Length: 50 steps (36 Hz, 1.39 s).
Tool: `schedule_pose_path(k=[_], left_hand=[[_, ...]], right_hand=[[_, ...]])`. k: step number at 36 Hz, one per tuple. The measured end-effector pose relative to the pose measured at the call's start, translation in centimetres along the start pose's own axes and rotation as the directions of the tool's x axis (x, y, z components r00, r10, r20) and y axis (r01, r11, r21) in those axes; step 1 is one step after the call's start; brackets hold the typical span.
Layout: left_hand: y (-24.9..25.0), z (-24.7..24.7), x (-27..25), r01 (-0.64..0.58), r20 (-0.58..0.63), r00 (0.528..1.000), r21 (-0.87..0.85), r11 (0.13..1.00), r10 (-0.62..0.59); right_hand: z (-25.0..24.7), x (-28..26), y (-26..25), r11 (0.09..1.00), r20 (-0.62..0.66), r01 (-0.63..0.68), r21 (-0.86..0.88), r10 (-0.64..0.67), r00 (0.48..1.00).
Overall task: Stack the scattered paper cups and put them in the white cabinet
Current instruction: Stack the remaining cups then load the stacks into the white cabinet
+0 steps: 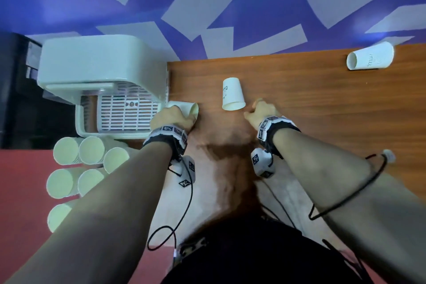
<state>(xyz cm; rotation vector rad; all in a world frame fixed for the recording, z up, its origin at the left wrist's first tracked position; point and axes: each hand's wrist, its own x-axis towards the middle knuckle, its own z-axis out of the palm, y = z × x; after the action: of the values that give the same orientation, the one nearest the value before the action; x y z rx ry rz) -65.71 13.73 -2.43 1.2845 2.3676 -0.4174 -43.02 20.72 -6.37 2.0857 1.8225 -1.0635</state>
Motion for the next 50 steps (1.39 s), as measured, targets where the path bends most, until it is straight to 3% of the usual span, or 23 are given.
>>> schedule_pose_path(k=[5,13,23,30,36,42,50], left_hand=[[1.0,0.3,2.7,0.017,0.038,0.999,0.092,0.996,-0.021],[2.0,0.1,4.8,0.046,0.078,0.996,0.069,0.997,-0.051],[1.2,0.7,3.5,0.036,-0.025,0.999,0.043,0.998,-0.035],[0.8,-1.8,1.5,-0.029,-0.012,1.0,0.025,0.999,0.029],[0.0,-3.4,-1.6,-0.088,-0.115,0.99,-0.023,0.996,0.085],[-1.6,-3.6,-6.1,-0.132,-0.214,0.968,0.001,0.991,0.129],[-5.5,-3.8,-9.8,-0.178,-0.252,0.952,0.005,0.984,0.174]], right_hand=[[0.1,2.4,-1.1,0.996,0.02,0.039,-0.08,-0.038,0.999],[0.5,4.1,-1.9,0.989,0.035,0.061,-0.132,-0.057,0.998],[0.0,3.0,-1.7,0.979,-0.05,0.067,-0.191,-0.078,0.996],[-3.5,0.1,-2.0,0.975,-0.132,0.103,-0.198,-0.131,0.983],[-5.8,-4.2,-1.9,0.978,-0.206,0.126,-0.169,-0.16,0.965],[-5.4,-8.4,-2.1,0.957,-0.199,0.244,-0.156,-0.272,0.942],[-3.3,-13.9,-4.4,0.925,-0.173,0.335,-0.181,-0.365,0.915]])
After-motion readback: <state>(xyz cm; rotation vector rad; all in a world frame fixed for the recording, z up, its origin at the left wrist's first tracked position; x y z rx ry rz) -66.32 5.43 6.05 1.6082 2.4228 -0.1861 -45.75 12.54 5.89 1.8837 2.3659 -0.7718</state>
